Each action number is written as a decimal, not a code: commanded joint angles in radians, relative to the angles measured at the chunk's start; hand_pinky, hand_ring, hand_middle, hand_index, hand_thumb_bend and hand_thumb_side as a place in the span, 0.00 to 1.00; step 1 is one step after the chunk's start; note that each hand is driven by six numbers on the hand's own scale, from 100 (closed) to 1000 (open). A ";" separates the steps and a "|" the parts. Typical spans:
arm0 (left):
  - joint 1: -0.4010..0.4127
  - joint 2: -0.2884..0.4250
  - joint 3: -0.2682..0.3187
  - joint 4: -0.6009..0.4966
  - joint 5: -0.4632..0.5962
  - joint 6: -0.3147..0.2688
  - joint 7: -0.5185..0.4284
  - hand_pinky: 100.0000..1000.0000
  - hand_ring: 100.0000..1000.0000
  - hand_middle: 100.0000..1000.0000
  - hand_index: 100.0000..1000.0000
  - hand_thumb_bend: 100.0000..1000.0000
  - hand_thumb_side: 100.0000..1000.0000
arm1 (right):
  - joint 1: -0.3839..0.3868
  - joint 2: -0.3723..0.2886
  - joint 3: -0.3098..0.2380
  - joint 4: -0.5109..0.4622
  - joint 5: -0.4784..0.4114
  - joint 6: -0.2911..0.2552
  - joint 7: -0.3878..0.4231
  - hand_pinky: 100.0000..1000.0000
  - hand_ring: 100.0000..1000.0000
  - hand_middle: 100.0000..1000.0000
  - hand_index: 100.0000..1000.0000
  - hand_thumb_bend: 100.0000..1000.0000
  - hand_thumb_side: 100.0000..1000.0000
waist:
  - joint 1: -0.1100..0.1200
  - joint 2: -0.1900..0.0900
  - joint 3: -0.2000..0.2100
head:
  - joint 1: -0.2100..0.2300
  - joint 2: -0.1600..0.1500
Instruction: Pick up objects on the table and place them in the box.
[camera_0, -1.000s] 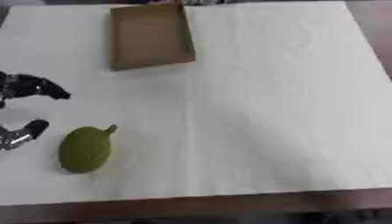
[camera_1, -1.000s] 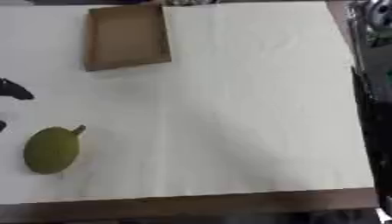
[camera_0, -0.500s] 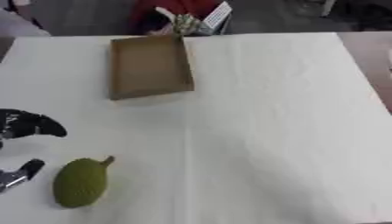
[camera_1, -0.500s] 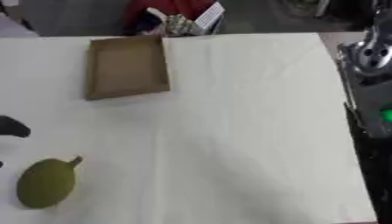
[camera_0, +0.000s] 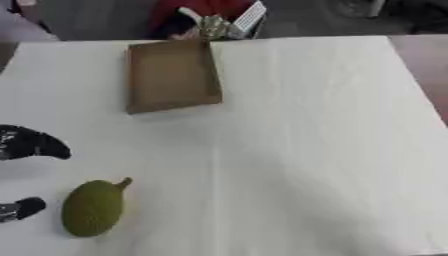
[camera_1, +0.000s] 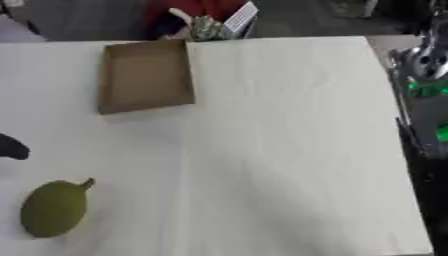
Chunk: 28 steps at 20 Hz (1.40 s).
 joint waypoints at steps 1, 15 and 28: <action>0.001 0.048 0.029 -0.013 0.016 -0.150 -0.115 0.90 0.86 0.83 0.93 0.29 0.95 | -0.018 -0.023 -0.008 -0.016 0.003 -0.001 -0.004 0.80 0.72 0.62 0.84 0.00 0.56 | -0.001 -0.016 0.000 | 0.006 0.009; -0.046 0.026 0.033 -0.018 0.029 -0.236 -0.101 0.90 0.86 0.83 0.92 0.42 0.91 | -0.020 -0.022 -0.008 -0.016 -0.004 0.003 -0.007 0.80 0.72 0.62 0.84 0.00 0.57 | -0.005 0.001 0.000 | 0.010 0.012; -0.138 -0.069 -0.052 0.050 -0.059 -0.334 -0.165 0.90 0.86 0.82 0.89 0.48 0.70 | -0.020 -0.014 -0.004 -0.016 -0.010 0.005 -0.004 0.80 0.72 0.62 0.84 0.00 0.57 | -0.008 0.001 0.002 | 0.008 0.007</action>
